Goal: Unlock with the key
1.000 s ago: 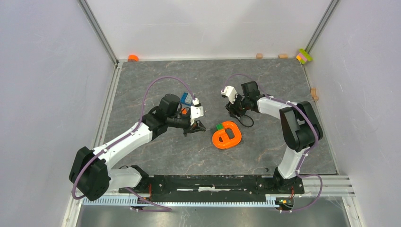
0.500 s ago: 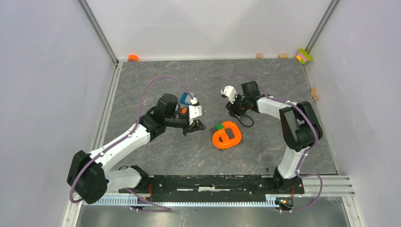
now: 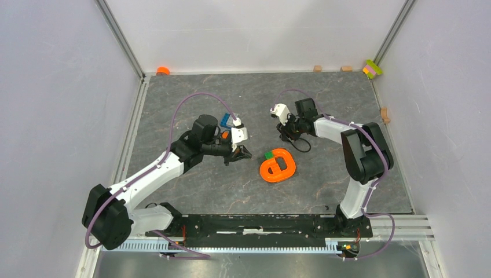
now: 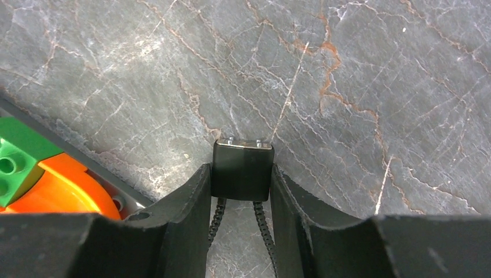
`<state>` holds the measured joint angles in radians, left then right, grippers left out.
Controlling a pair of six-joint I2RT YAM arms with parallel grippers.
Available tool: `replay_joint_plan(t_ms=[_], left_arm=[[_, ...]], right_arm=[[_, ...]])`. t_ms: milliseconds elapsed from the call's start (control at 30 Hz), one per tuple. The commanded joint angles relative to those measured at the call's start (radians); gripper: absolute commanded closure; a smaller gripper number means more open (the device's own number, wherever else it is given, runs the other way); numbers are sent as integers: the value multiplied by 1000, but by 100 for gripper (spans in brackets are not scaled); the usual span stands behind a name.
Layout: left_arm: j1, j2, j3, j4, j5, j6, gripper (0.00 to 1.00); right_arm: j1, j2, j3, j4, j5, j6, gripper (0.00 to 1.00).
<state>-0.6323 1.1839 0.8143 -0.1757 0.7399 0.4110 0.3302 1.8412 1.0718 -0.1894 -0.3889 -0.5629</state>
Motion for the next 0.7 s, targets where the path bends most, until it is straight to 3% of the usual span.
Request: replay_joint_plan(t_ms=[0,200,367,667], left_arm=[[6,11,25,34,-37,-70,98],[25,54,50,40,-47,-121,98],[37,61,60,47,-23,-162,98],[63,102,204,-134,183,-230,98]], right_arm=[[0,-71,30,-11,-73,-30,100],[-1,-239,50,-63,-226,-176,100],[-1,-417,-26,-54,-399,-307,100],[18,-716,-241,-2,-594,-415,100]])
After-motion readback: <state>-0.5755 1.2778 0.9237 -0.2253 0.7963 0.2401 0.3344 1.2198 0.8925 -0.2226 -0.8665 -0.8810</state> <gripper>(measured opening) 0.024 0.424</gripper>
